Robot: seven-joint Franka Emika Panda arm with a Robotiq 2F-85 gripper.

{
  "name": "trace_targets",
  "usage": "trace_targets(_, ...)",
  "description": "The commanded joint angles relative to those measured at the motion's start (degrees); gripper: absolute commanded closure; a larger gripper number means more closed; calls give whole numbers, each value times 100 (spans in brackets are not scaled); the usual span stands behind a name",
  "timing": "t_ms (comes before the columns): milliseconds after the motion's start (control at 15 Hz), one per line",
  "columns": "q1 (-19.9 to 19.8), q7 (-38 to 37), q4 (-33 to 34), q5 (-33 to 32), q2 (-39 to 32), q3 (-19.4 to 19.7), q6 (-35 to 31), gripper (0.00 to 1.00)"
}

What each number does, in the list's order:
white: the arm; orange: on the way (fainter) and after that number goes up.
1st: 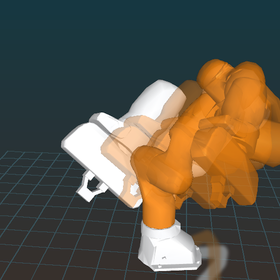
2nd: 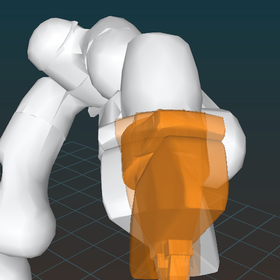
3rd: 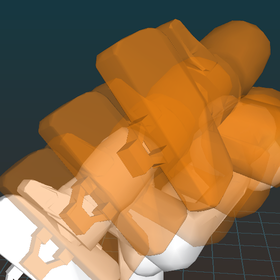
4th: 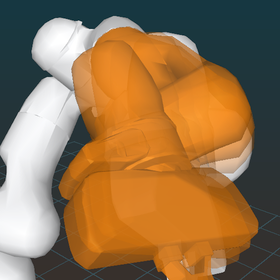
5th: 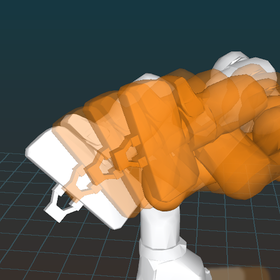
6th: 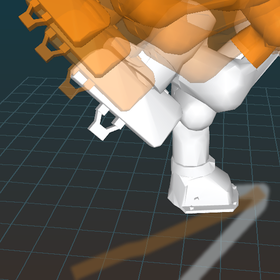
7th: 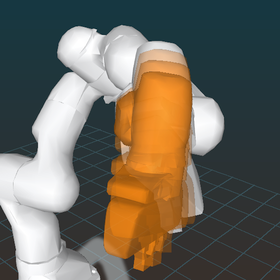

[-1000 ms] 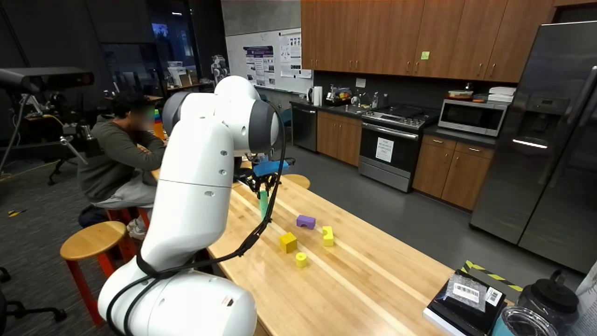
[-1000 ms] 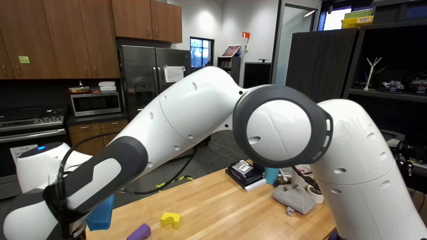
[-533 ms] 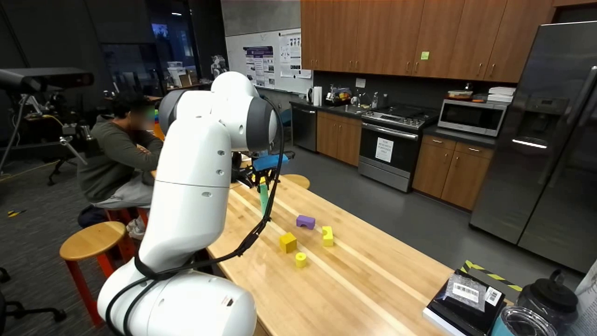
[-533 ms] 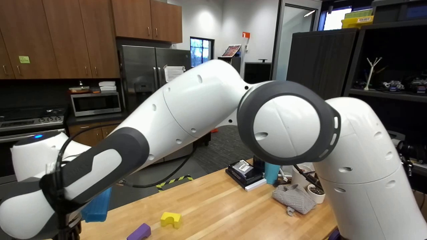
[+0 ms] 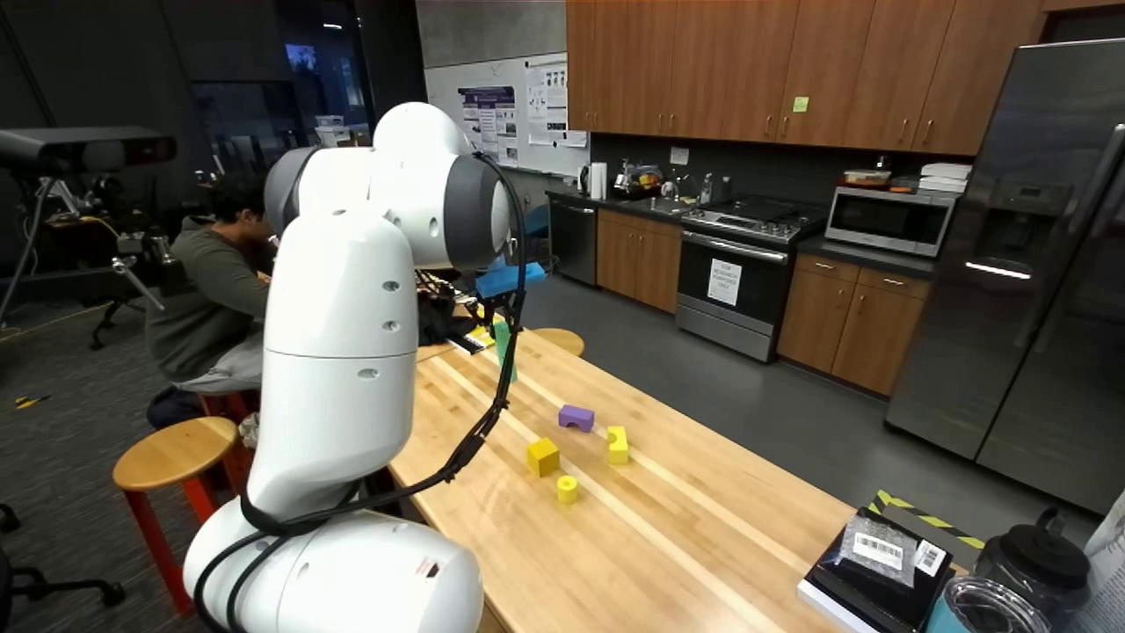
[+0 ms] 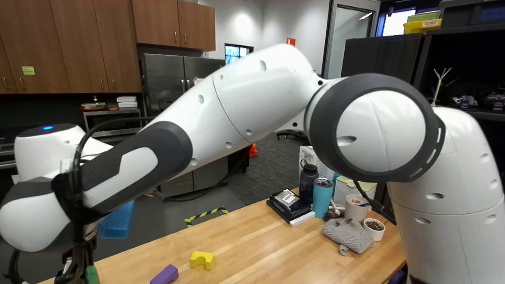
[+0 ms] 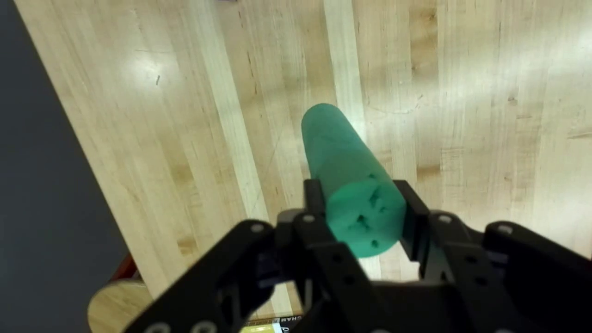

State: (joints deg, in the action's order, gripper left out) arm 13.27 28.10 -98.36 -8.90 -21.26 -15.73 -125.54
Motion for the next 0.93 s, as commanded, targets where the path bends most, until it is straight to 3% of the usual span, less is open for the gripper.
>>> trace_targets(0, -81, -138, -535, -78, 567, 116, -13, 85)
trace_targets(867, -358, -287, -1917, -31, 1742, 394, -33, 85)
